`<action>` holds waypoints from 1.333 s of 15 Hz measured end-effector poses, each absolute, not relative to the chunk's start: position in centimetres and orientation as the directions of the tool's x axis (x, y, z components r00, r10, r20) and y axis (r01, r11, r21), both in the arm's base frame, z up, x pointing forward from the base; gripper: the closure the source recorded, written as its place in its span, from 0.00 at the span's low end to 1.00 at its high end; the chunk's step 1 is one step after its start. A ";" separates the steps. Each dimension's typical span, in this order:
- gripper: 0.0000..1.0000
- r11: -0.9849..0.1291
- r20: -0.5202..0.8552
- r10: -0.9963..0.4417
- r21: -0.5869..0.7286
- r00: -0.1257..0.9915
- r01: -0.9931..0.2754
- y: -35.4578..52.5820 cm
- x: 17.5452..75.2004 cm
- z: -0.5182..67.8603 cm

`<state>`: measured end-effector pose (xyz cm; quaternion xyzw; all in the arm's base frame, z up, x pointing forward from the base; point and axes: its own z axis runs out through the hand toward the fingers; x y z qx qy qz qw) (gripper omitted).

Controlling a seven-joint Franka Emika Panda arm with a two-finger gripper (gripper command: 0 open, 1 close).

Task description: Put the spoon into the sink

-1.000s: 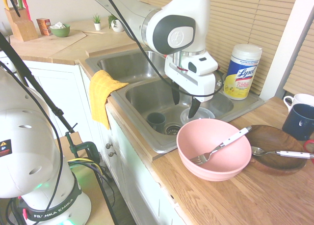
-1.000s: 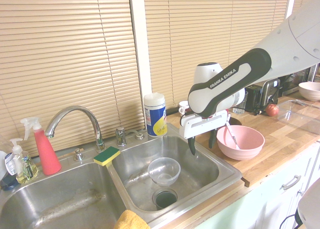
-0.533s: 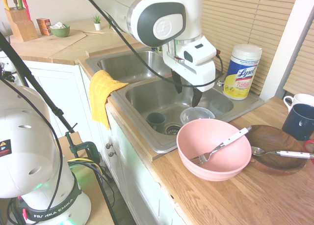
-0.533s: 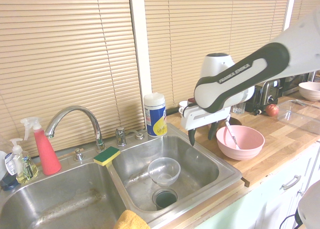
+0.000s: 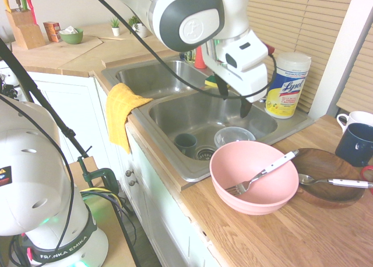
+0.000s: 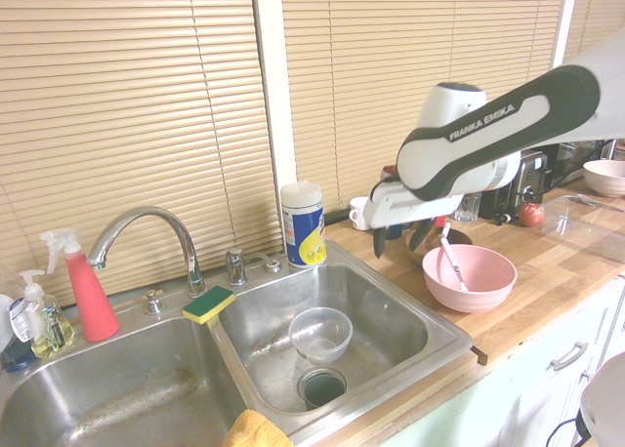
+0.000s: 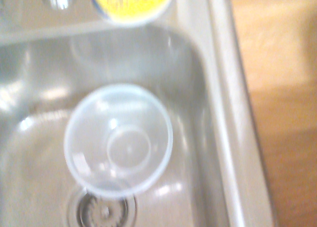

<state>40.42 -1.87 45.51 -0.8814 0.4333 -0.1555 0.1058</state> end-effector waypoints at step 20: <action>0.00 -0.159 0.040 -0.987 -0.459 0.159 -0.874 -21.4 47.9 43.3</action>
